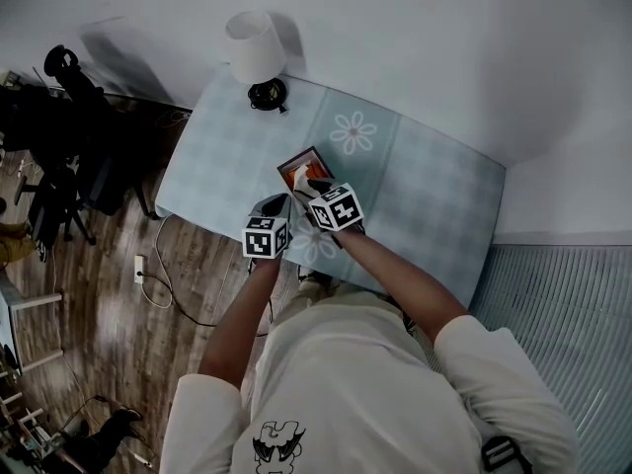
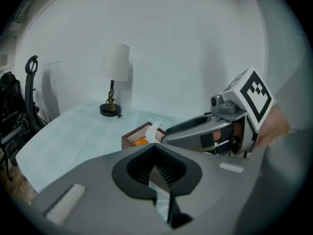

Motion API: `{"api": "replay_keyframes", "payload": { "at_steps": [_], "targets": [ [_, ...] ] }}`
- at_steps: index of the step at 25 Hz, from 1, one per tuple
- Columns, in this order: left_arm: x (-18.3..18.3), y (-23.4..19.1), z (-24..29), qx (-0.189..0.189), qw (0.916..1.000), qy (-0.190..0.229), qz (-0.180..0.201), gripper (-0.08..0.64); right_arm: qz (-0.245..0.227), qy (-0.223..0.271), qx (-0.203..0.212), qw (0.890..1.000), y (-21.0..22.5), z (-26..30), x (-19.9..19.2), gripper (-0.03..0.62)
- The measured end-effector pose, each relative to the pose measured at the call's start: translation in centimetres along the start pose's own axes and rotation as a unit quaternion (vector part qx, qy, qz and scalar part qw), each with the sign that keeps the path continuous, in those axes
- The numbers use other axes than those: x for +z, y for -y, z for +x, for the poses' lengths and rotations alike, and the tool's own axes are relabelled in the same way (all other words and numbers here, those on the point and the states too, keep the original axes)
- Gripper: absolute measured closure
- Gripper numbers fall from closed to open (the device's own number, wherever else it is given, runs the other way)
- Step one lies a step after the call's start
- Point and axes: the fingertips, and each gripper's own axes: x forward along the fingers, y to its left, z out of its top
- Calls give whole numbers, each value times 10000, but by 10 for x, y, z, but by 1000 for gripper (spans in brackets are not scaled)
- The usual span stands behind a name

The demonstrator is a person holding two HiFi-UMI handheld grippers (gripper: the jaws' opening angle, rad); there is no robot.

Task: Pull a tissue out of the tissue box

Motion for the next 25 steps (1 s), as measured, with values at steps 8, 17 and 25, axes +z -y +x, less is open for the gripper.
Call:
{"api": "replay_keyframes", "payload": {
  "at_steps": [8, 17, 25],
  "targets": [
    [-2, -12, 5, 13, 9999, -80, -113, 554, 378, -221, -191, 9989, 17, 28, -1, 402],
    [-5, -19, 7, -37, 9996, -151, -219, 554, 214, -378, -589, 9973, 23, 35, 0, 575],
    [-1, -18, 5, -104, 9998, -64, -160, 554, -166, -308, -426, 9985, 8, 15, 4, 577]
  ]
}}
